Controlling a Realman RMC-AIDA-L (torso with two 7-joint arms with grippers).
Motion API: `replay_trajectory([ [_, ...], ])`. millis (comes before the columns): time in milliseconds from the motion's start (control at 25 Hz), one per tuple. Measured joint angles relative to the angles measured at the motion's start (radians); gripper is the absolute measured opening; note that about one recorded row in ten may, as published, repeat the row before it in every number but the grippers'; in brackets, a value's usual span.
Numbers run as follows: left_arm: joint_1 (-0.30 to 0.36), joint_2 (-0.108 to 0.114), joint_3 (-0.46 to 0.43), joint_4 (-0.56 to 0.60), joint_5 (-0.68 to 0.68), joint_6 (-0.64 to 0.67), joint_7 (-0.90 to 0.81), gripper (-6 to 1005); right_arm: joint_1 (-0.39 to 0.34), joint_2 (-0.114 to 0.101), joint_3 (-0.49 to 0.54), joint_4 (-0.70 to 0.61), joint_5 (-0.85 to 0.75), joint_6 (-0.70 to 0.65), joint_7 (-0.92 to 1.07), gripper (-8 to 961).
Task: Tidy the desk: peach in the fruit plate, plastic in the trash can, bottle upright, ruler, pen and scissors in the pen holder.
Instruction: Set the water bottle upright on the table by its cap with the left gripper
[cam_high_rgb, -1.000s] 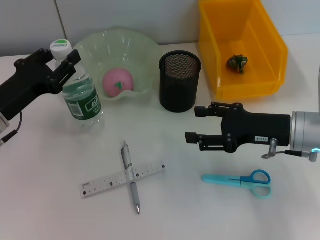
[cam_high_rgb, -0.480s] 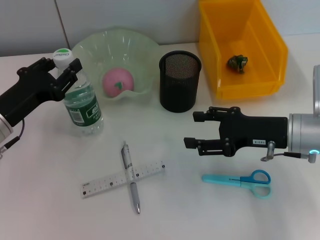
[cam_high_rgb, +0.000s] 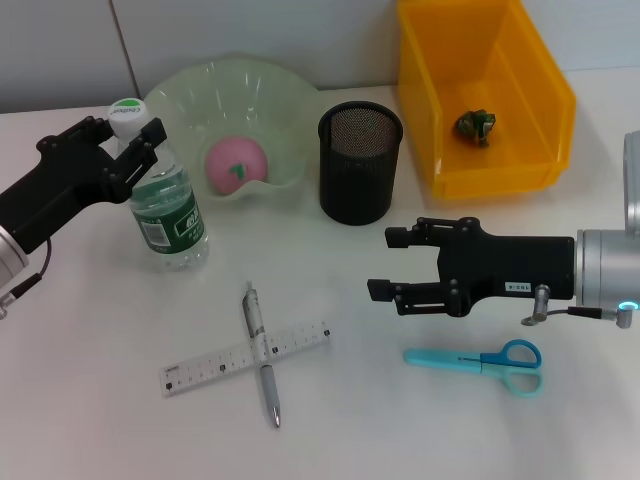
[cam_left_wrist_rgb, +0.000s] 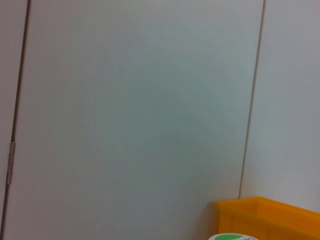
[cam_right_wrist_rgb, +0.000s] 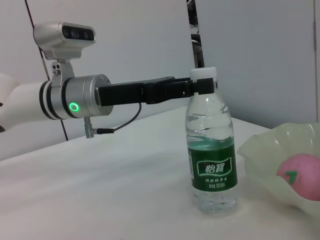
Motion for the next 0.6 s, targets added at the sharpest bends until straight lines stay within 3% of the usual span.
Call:
replay_trajectory([
  [600, 0.015, 0.000, -0.006, 0.003, -0.005, 0.030, 0.002, 483, 0.000, 0.000, 0.000, -0.006, -0.016, -0.005, 0.021, 769],
])
